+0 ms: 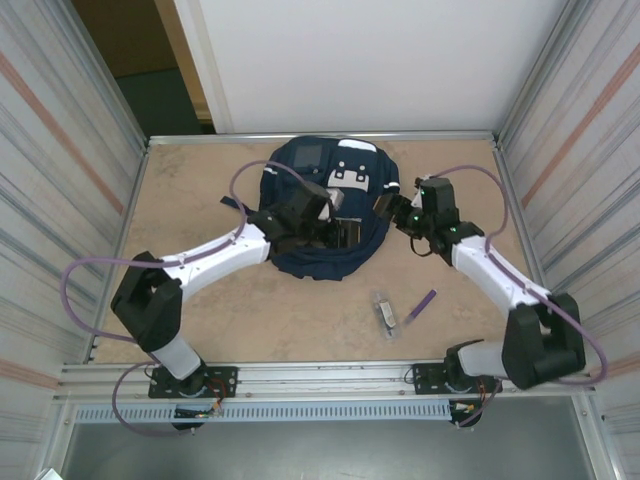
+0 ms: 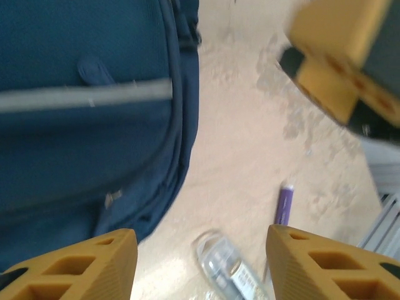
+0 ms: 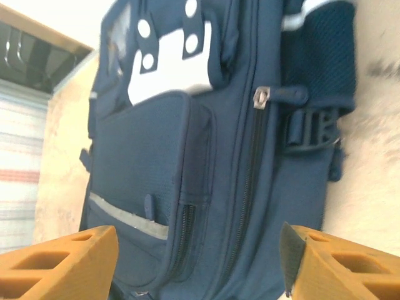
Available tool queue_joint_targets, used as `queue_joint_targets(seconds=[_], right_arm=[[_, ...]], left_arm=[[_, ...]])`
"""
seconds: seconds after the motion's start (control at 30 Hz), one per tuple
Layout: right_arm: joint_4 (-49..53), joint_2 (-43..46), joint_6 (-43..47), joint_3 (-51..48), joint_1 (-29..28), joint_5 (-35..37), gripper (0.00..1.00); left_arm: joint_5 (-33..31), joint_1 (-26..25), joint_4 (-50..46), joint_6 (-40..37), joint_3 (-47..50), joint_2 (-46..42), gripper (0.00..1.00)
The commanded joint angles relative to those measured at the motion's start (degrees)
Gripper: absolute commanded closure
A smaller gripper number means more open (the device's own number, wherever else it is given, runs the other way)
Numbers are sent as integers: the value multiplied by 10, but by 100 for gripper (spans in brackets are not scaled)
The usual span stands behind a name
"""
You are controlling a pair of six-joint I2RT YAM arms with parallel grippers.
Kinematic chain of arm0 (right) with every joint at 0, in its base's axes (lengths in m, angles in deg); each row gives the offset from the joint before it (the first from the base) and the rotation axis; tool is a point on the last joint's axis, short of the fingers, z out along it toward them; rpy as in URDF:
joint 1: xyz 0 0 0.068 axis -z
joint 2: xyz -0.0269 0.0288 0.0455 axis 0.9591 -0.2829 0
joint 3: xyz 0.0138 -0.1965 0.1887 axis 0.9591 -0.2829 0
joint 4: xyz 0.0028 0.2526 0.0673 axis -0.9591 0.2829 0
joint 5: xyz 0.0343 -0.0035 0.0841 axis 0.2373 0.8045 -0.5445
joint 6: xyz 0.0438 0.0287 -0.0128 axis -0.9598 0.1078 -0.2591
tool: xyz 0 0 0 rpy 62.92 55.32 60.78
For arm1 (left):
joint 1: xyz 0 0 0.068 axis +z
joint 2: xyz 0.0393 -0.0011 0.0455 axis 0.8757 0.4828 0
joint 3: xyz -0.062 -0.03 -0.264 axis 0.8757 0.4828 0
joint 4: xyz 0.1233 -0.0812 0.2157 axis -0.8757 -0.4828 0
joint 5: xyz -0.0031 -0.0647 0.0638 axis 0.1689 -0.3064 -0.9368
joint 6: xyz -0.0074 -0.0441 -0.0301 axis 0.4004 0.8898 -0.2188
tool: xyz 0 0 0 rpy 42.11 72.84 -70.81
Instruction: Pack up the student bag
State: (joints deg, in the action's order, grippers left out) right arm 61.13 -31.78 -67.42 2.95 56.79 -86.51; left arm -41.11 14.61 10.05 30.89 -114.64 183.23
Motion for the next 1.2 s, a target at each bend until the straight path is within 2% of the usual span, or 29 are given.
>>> queue_joint_targets(seconds=[0.0, 0.23, 0.3, 0.4, 0.43, 0.53, 0.57, 0.73, 0.8, 0.87, 1.03, 1.13, 1.17], right_arm=[[32, -59, -22, 47, -15, -56, 35], [42, -149, -29, 109, -39, -43, 51], [48, -167, -33, 119, -44, -45, 56], [57, -184, -44, 128, -52, -47, 57], [57, -187, -46, 129, -54, -44, 60], [58, -187, -48, 127, -54, -37, 80], [58, -187, -48, 126, -53, -37, 85], [64, -171, -47, 116, -43, -28, 100], [68, -170, -45, 114, -30, -29, 100], [69, -174, -44, 118, -11, -34, 100], [56, -220, -31, 169, 43, -56, 100], [54, -274, -16, 219, 81, -95, 100], [52, -282, -19, 228, 90, -111, 97]], left_arm=[[-70, 1, 15, -20, 30, -8, 43], [-110, 0, 13, -28, 13, 39, 42], [-103, 1, 26, -32, 14, 51, 43], [-79, 1, 35, -26, 4, 74, 46], [-75, 0, 40, -23, 3, 80, 46], [-90, -2, 51, -14, 4, 96, 50], [-105, -2, 55, -15, 2, 102, 52], [-166, -1, 48, -44, -8, 105, 90], [-181, -1, 52, -80, 4, 81, 100], [-178, 1, 56, -115, 24, 51, 100], [-123, 10, 40, -219, 80, -13, 100], [-101, 10, 52, -256, 103, -17, 100], [-93, 10, 61, -258, 100, -11, 100]])
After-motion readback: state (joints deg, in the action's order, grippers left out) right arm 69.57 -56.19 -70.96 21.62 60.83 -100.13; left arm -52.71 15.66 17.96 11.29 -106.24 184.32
